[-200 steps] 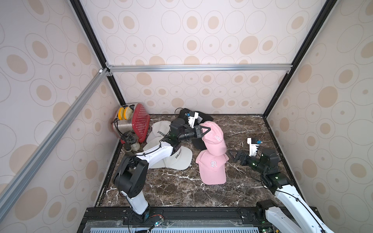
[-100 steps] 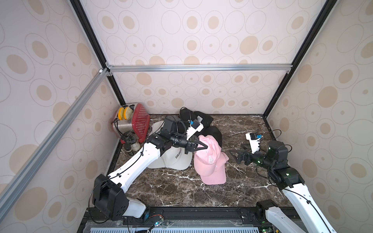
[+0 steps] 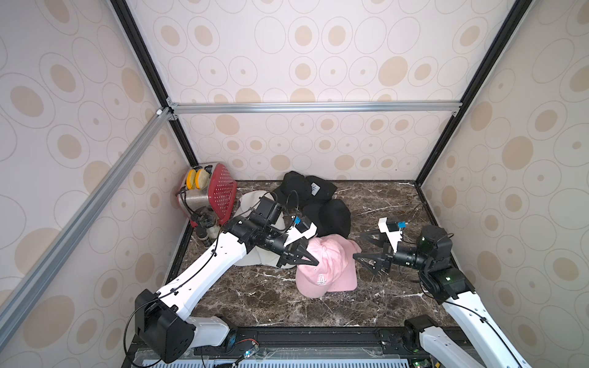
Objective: Stack the baseball caps by color
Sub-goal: Place the baseball cap on the baseball cap.
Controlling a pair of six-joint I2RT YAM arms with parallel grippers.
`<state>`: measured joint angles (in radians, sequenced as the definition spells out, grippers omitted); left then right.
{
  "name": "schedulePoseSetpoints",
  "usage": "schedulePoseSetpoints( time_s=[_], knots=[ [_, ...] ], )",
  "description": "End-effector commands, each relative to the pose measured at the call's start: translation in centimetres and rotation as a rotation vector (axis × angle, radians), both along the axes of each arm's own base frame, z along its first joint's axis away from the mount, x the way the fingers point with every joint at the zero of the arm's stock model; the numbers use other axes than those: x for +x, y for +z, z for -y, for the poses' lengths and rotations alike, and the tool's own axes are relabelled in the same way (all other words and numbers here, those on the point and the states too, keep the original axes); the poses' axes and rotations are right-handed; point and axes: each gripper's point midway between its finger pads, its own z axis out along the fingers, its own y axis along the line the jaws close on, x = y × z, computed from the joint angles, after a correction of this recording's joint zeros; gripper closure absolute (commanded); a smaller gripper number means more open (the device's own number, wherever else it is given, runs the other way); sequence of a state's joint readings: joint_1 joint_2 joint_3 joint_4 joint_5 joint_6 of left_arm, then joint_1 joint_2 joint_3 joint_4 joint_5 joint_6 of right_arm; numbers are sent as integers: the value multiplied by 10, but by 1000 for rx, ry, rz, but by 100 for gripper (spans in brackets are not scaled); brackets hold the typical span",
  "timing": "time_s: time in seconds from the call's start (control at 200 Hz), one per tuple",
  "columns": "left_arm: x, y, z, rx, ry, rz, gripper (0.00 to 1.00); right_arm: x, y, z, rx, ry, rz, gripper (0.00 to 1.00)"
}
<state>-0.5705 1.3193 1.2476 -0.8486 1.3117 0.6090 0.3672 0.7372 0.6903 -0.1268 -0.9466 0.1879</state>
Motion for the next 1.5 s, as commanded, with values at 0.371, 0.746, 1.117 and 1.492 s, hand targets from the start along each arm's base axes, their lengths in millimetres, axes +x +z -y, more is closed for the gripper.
schedulePoseSetpoints(
  time_s=[0.371,0.746,1.117,1.492],
  knots=[
    [-36,14,-10,-86,-140,61,100,-24,-17,-42,-71,279,18,21],
    [-35,11,-10,-66,-142,61,100,-47,-20,-54,-80,426,-6,33],
    [-20,-7,-7,33,-103,73,100,-38,-26,-44,-169,298,42,95],
    [70,-30,30,34,332,-60,100,-7,-51,-7,-253,-14,-166,100]
  ],
)
